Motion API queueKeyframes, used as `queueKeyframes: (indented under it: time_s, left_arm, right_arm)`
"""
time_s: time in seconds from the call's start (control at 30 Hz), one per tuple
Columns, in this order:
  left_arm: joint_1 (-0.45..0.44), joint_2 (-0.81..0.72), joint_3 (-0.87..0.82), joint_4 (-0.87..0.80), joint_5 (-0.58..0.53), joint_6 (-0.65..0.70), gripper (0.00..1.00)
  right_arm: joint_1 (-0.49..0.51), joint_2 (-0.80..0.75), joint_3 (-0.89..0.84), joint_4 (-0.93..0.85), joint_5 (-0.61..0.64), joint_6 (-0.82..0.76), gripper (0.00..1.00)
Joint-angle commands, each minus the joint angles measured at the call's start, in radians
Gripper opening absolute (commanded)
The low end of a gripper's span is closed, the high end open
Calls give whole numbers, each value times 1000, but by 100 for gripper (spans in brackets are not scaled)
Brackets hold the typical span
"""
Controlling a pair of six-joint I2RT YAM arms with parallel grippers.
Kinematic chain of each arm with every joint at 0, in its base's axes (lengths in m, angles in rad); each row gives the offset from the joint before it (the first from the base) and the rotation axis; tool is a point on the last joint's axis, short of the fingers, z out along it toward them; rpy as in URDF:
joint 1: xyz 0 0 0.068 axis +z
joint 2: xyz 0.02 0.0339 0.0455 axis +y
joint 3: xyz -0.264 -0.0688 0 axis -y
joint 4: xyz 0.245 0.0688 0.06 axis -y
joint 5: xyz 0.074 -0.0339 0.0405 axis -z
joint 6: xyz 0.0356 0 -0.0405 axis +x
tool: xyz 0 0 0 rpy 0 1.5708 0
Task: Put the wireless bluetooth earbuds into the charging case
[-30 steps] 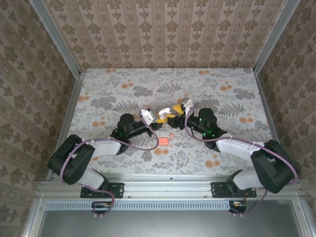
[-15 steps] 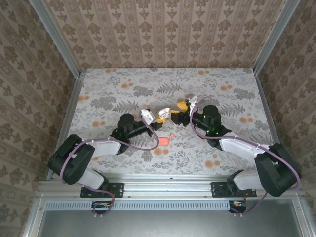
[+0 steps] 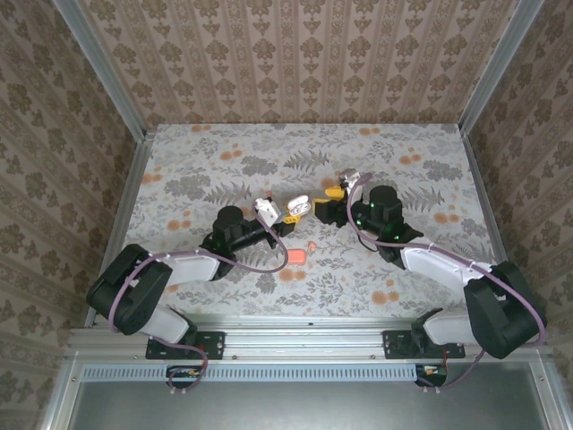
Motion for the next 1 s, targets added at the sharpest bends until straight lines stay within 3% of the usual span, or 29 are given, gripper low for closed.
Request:
queueKeyframes:
  time_s: [0.0, 0.6, 0.97]
  left_arm:
    - [-7, -15, 9, 21, 21, -8, 8]
    - [-7, -46, 6, 9, 55, -16, 8]
    - [-6, -86, 31, -102, 114, 21, 8]
  right_arm:
    - [-4, 27, 36, -16, -38, 5, 59]
    - [-4, 50, 33, -11, -76, 3, 58]
    - [-66, -157, 25, -271, -137, -241, 65]
